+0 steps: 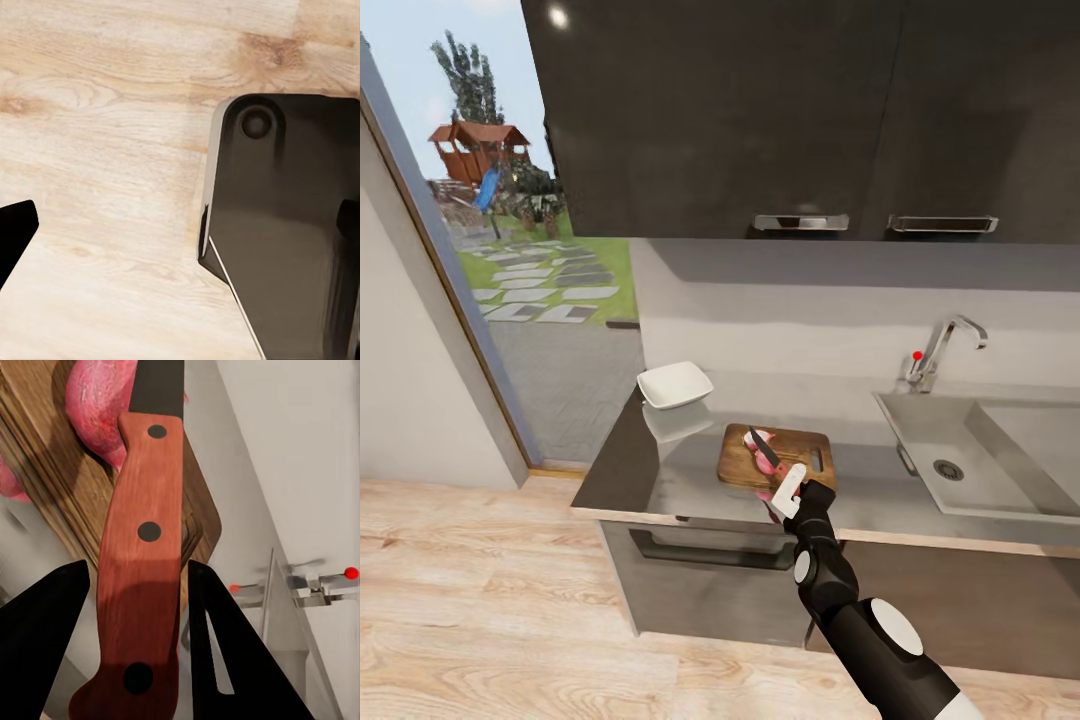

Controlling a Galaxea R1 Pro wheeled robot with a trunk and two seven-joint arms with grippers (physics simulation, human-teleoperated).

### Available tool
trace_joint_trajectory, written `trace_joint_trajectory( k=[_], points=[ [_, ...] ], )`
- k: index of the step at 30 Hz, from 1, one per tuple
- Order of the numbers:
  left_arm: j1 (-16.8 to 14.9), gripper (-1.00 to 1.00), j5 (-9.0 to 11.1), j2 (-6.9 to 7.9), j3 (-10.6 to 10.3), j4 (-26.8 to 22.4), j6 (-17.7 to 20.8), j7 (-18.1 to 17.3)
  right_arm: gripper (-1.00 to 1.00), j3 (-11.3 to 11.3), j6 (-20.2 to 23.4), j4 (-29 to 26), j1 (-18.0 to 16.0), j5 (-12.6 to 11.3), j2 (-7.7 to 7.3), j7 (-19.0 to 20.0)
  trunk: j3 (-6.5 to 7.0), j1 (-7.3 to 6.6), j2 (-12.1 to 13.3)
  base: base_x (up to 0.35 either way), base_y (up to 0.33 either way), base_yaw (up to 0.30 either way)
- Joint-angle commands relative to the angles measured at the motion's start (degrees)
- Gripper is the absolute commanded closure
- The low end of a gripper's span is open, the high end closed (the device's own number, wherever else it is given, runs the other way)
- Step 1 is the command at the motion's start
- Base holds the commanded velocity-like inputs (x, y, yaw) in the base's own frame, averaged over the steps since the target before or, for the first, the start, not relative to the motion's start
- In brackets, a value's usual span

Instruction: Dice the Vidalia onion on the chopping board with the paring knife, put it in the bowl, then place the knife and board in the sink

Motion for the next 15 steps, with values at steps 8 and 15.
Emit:
trace_joint_trajectory(
  k=[8, 15],
  points=[
    [-0.02, -1.00, 0.56, 0.02, -0.15, -0.09, -0.02, 0.03, 1.00, 0.20, 0.43, -0.02, -0.06, -0.08, -0.06, -0.16, -0.33, 0.04, -0.11, 0.000, 0.000, 0.000],
    [0.01, -1.00, 0.56, 0.02, -0.15, -0.09, -0.01, 0.03, 1.00, 0.21, 0.44, -0.02, -0.07, -0.08, -0.06, -0.16, -0.33, 0.04, -0.11, 0.000, 0.000, 0.000]
  ],
)
